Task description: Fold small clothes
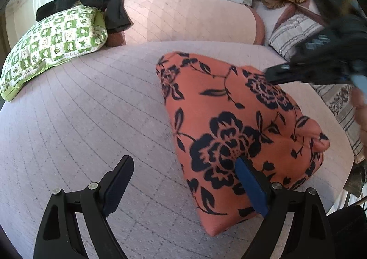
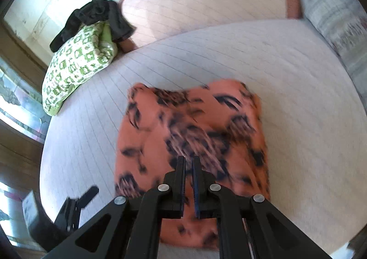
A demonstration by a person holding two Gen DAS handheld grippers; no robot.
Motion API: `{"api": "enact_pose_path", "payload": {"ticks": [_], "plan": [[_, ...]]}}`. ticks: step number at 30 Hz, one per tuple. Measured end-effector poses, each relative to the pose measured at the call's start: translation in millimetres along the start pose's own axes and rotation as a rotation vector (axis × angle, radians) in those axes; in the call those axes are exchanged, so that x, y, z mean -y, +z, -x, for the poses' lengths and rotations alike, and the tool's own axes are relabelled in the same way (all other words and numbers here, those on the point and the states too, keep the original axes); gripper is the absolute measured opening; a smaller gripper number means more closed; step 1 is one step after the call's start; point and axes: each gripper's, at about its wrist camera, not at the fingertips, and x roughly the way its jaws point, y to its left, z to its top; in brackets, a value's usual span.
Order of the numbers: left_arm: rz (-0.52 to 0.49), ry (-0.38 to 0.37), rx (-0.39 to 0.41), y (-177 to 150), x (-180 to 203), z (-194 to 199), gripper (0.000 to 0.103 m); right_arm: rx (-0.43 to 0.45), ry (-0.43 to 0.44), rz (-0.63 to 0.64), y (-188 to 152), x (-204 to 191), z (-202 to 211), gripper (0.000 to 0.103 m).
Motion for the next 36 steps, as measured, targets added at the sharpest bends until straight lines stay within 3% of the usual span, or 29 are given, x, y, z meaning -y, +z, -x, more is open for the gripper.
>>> {"api": "enact_pose_path", "payload": {"ticks": [5,10,12,18,21,25,30,32,34,36], "plan": [[0.026,0.015,-0.003,4.0,-13.3,-6.6,0.091,-0.055,0.001,0.029,20.0,-21.5,-43.5,0.008],[0.012,0.019,-0.008,5.1,-12.3,-16.5,0.091,-0.141,-0.032,-0.013,28.4,-11.5,-105.6,0.004],[0.008,0.013,-0.009,6.1,-13.2,-18.7,0.091,-0.121,-0.029,-0.024,28.5,-9.2,-113.4,0.001],[0.005,0.013,-0.005,5.1,-13.1,-17.8,0.091,-0.118,-0.027,0.006,30.3,-16.7,-101.4,0.003],[0.000,0.019,0.000,3.9,-12.2,-16.6,0.091,-0.098,0.013,-0.009,24.6,-13.2,-72.2,0.006],[0.005,0.020,0.000,2.8,-11.2,-15.3,0.091,-0.034,-0.017,0.006,11.5,-2.3,-28.7,0.006],[0.003,0.023,0.002,2.2,-10.8,-15.2,0.091,-0.040,-0.049,-0.015,-24.7,20.4,1.0,0.006],[0.002,0.020,0.000,0.8,-11.4,-14.8,0.092,-0.081,-0.098,-0.015,-46.0,31.1,-8.2,0.006],[-0.001,0.017,-0.011,0.3,-12.2,-17.1,0.093,-0.129,-0.084,-0.047,-68.3,45.7,-26.1,0.006],[0.000,0.020,-0.006,-0.6,-13.0,-17.2,0.094,-0.035,-0.019,-0.093,-85.7,58.3,-26.0,0.007]]}}
